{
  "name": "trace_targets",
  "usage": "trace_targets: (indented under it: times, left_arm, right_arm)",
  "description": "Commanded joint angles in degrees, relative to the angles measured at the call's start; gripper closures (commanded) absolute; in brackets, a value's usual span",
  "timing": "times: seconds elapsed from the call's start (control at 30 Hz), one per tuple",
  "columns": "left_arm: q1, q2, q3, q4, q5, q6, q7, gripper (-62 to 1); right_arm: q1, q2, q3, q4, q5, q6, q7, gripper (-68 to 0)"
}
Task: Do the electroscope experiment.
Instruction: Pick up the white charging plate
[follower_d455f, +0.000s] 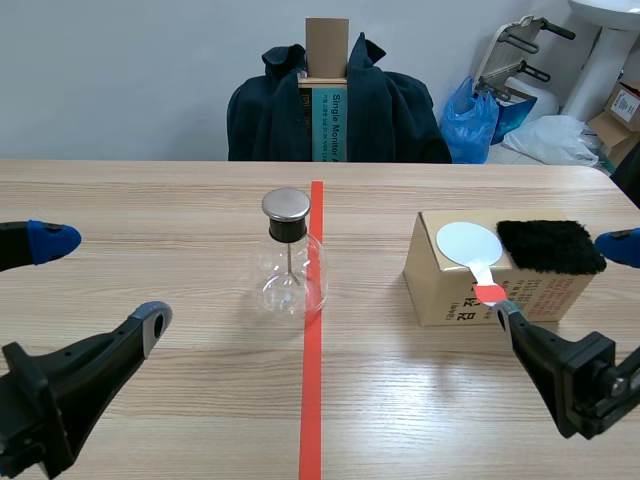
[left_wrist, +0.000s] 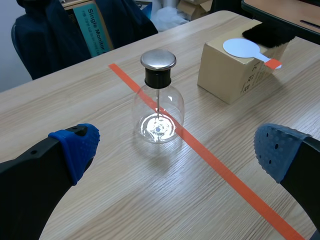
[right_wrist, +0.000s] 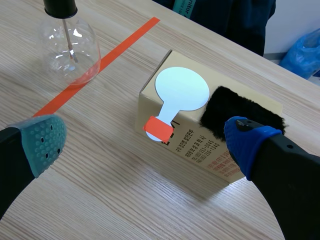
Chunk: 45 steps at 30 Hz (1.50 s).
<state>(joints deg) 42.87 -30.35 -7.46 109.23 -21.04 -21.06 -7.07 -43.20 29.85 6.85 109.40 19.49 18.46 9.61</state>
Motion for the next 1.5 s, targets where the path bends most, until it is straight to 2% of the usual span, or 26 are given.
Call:
trace_targets:
  times: [0.0,1.0,1.1,1.2,1.33,1.47]
  left_arm:
    - [0.11,0.00,0.37,1.07,-0.37,0.31,-2.95,-62.3]
    - [0.11,0.00,0.37,1.07,-0.37,0.33,-2.95,-62.3]
    - [0.11,0.00,0.37,1.07,-0.37,0.33,-2.95,-62.3]
    - [0.11,0.00,0.37,1.07,-0.37,0.33,-2.95,-62.3]
    - [0.11,0.00,0.37,1.07,-0.37,0.33,-2.95,-62.3]
    - [0.11,0.00,0.37,1.07,-0.37,0.33,-2.95,-62.3]
  right_arm:
    - [0.33,0.00,0.26,1.03,0.24,0.26,0.42,-67.9]
    - [0.33,-0.02,0.26,1.03,-0.13,0.26,0.90,-67.9]
    - [0.33,-0.02,0.26,1.03,-6.25,0.24,1.20,-67.9]
    - [0.33,-0.02,0.26,1.03,-17.20,-0.13,4.68,-67.9]
    - [0.33,-0.02,0.26,1.03,-34.73,-4.90,11.41,-67.9]
    - [0.31,-0.02,0.26,1.01,-53.44,-8.66,15.45,-67.9]
